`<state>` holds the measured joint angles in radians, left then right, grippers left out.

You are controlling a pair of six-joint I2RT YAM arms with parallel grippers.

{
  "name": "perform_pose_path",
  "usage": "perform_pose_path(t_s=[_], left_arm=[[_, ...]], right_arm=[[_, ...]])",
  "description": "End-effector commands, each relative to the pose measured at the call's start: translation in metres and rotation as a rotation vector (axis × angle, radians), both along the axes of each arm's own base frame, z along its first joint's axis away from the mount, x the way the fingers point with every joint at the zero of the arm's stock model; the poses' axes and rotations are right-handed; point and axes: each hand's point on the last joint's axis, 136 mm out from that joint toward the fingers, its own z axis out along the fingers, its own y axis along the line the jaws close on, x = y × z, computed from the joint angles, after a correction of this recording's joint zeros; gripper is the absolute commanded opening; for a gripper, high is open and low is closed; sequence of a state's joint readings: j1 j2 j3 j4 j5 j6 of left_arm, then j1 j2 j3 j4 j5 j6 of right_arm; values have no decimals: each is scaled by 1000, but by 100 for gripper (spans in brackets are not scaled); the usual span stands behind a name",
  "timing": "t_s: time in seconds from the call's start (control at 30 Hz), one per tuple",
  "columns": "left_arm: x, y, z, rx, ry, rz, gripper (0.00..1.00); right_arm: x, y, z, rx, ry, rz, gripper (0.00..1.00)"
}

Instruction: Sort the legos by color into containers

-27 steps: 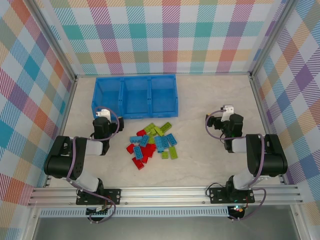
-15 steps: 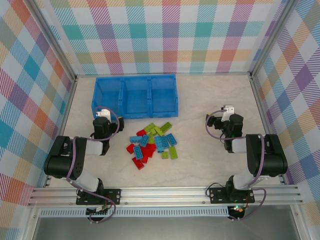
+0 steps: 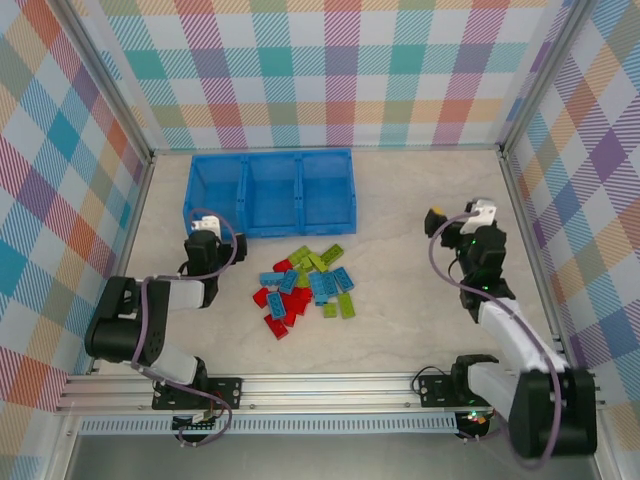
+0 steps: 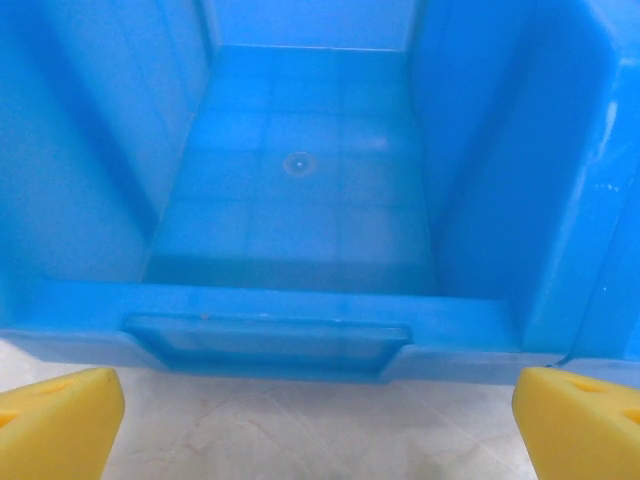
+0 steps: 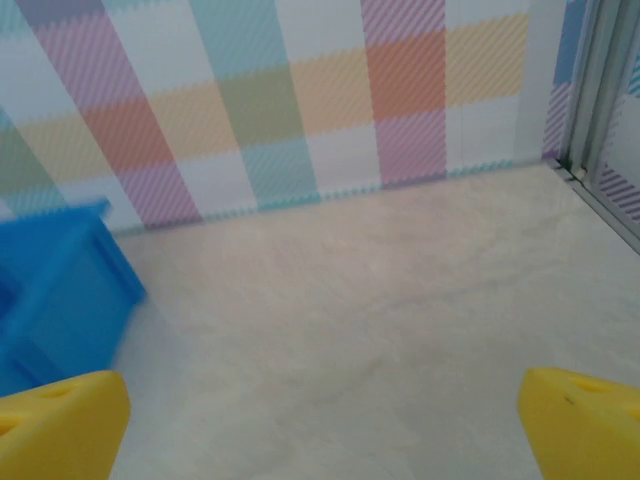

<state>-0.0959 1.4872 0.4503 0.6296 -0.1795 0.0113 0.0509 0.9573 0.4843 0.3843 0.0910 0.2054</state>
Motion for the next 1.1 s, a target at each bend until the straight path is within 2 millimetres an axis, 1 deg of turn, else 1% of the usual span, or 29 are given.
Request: perform_pose_path(t_s=[0.0,0.07,0.1,0.13,0.17,0.2,0.27,0.33,0.4,0.47,0.53,0.57,0.63,0.67,0.77,0.87,0.93,1.0,1.07], left_arm=[[-4,9,37,-14,-9,85,100],[-14,6,51,-70,2,119,100],[-20,0,59,-97,14,117,100],[-26,-7,70,-121,25,117,100],[-34,-14,75,-144,47,120,100],[-42,-21,84,-196,63,127,100],[-59,-42,98,-269,111,101,100],[-83,-59,102,-276,205,83,100],[-106,-74,103,-261,281,57,100],[-133,-84,97,-252,366,60,100],[-159,-89,85,-263,453,85,100],[-172,-92,79,-272,490,100,100],[-191,-100,69,-289,537,112,100],[-198,-107,64,-297,550,101,100],[-210,-125,48,-285,587,81,100],[-216,-136,30,-238,630,92,100],[-215,-146,19,-220,650,80,99],[-212,-154,10,-224,651,75,96],[-207,-156,3,-212,643,77,92]], right_arm=[[-36,34,-36,235,324,117,100],[-52,61,-33,299,421,224,100],[-61,75,-31,305,475,273,100],[-70,88,-33,299,534,312,100],[-78,100,-33,284,580,350,100],[-87,114,-35,259,633,394,100],[-105,140,-42,215,734,470,100],[-124,165,-47,177,834,548,100],[-141,185,-54,147,914,595,100],[-157,203,-61,96,981,627,100],[-168,217,-66,42,1022,638,100],[-173,222,-69,21,1033,639,100],[-177,228,-73,10,1049,635,100],[-179,231,-76,12,1054,636,100],[-181,230,-80,28,1057,624,100],[-183,225,-82,29,1047,615,100],[-184,221,-83,31,1039,607,100],[-186,217,-86,36,1038,599,100],[-188,215,-87,43,1036,597,100]])
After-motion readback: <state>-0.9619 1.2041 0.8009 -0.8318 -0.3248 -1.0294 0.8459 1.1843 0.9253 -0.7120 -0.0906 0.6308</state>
